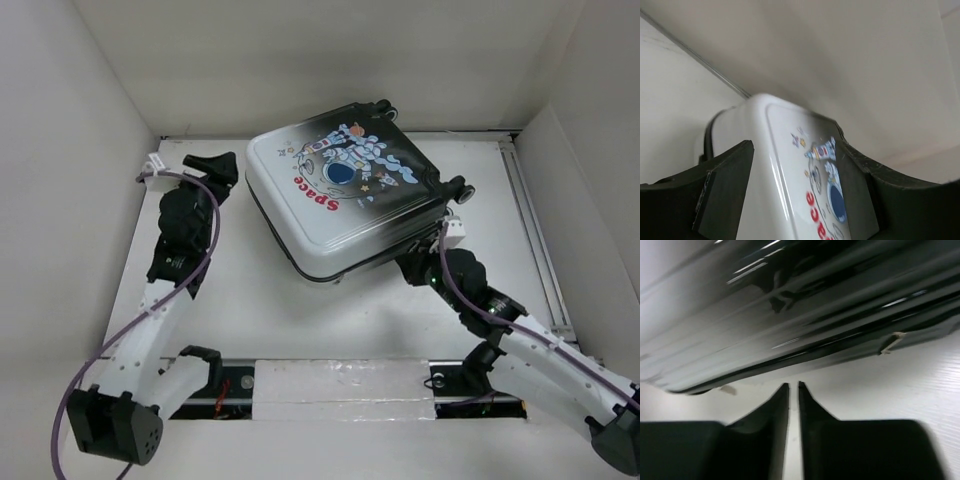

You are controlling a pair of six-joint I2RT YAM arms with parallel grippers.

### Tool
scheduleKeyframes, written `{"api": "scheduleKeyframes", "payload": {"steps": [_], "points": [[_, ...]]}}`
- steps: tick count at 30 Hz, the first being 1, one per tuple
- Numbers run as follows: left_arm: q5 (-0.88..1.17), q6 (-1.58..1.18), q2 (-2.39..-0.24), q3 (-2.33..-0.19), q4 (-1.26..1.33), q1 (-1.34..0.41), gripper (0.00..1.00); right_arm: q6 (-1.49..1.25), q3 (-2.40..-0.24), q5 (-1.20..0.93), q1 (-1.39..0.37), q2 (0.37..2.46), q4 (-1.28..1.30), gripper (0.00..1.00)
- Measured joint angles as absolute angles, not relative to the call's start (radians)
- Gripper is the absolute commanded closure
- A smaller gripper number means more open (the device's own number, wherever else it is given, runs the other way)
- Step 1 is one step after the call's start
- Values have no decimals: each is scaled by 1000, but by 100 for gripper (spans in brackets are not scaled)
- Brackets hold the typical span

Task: Pack the luggage

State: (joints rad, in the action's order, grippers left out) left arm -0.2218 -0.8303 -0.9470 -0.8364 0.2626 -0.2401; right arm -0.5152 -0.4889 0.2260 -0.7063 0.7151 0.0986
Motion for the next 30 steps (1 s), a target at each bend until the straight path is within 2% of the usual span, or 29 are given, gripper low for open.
{"api": "scheduleKeyframes", "payload": {"steps": [3,4,6,9,13,16,17,18,21,27,30], "points": [[-158,-867,-1021,-840,309,-142,37,-531,-487,260,-666,731,102,97],[-142,-873,-1070,-857,316,-105,38,-535,-487,266,-653,740,103,97],[-51,-883,-1251,-964,310,-23,41,-543,-487,277,-622,759,105,99],[60,-857,-1630,-1306,247,40,41,-550,-487,281,-576,797,103,99],[228,-790,-2025,-1755,118,52,41,-553,-487,278,-517,856,99,98],[313,-756,-2182,-1900,53,43,42,-553,-489,271,-477,909,93,86],[341,-748,-2214,-1914,41,39,42,-551,-492,269,-466,931,91,83],[368,-744,-2240,-1916,36,35,42,-550,-500,263,-455,955,91,74],[441,-740,-2297,-1917,36,18,42,-538,-534,244,-432,1030,72,65],[493,-749,-2311,-1834,177,-50,44,-475,-619,180,-418,1177,44,64],[432,-793,-2239,-1629,397,-49,50,-452,-657,185,-396,1238,38,64]]}}
